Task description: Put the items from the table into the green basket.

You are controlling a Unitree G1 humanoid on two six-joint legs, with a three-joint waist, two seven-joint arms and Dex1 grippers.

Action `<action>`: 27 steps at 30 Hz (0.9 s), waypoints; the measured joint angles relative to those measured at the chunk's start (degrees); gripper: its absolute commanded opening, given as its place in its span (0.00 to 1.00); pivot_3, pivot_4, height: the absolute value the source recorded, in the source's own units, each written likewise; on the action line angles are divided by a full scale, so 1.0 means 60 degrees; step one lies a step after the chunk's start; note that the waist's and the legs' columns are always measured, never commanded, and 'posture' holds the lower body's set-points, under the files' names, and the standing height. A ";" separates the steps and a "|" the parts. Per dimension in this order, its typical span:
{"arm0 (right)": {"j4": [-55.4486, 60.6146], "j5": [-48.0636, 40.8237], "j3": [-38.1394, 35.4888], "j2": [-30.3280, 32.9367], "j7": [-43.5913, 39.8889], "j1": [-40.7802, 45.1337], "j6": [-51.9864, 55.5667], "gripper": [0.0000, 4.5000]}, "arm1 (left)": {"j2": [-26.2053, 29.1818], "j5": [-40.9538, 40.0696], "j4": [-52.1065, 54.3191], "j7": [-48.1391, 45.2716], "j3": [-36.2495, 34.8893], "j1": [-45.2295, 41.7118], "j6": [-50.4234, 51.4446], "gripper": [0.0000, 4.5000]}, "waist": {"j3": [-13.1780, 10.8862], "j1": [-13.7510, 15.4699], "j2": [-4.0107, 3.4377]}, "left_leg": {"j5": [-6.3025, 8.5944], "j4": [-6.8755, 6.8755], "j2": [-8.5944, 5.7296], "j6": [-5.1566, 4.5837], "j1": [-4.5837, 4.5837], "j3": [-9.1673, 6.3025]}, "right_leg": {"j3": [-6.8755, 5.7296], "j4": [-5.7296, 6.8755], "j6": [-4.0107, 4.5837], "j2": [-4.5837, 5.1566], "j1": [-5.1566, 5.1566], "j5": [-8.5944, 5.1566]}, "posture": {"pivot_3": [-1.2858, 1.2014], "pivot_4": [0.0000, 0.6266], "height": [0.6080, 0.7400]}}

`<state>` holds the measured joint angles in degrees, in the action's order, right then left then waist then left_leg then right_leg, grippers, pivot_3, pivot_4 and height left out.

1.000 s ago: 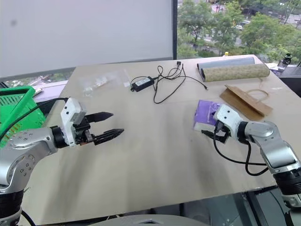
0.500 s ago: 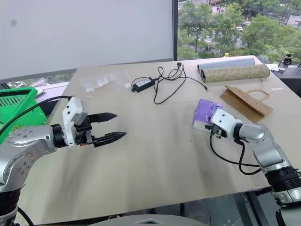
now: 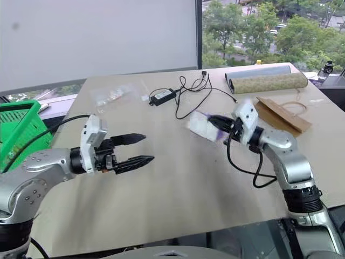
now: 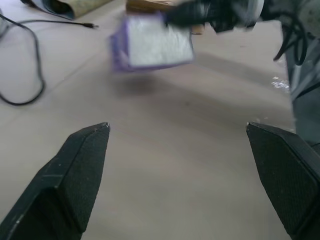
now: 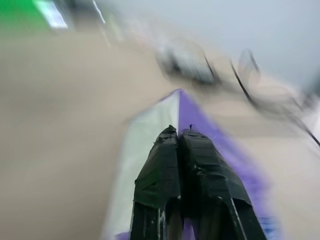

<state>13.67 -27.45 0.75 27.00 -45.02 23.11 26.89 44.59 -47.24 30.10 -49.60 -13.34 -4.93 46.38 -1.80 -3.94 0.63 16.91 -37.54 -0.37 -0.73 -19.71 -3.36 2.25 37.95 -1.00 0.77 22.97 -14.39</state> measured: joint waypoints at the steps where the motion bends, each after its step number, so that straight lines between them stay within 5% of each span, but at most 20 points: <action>1: 0.0320 -0.0693 -0.0227 -0.0181 0.0111 0.0157 0.0557 0.01 | -0.0251 -0.0109 -0.0035 0.0148 -0.0001 -0.0114 -0.0001 1.00 | 0.0004 0.0043 0.0006 | 0.0000 -0.0002 -0.0012 0.0000 -0.0006 -0.0016 | -0.0013 -0.0001 0.0000 0.0018 0.0000 0.0000 | 0.48 0.00 1.00; 8: 0.0947 -0.2932 -0.0724 -0.0498 0.0858 0.0780 0.2573 0.01 | -0.0665 -0.0367 -0.0268 0.0511 0.0003 -0.0599 -0.0121 1.00 | 0.0005 0.0079 0.0008 | 0.0000 -0.0002 -0.0042 0.0000 -0.0005 -0.0015 | -0.0010 0.0002 -0.0002 0.0033 -0.0002 0.0001 | 0.48 0.00 1.00; 27: 0.0559 -0.1428 0.0461 -0.0304 0.0390 0.0863 0.1860 0.01 | -0.0622 0.0861 -0.0664 0.0313 0.0999 -0.1214 -0.0956 1.00 | 0.0002 -0.0002 0.0003 | 0.0000 -0.0002 -0.0039 0.0000 -0.0008 -0.0012 | -0.0007 0.0000 -0.0003 -0.0012 0.0000 0.0000 | 0.48 0.00 1.00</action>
<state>17.02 -36.02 3.51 25.18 -42.68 28.29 38.04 40.86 -42.07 26.12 -47.72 -7.34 -12.21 40.65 -1.79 -3.95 0.64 16.91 -37.55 -0.60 -0.73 -19.76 -3.43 2.21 37.95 -1.01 0.70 22.97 -14.39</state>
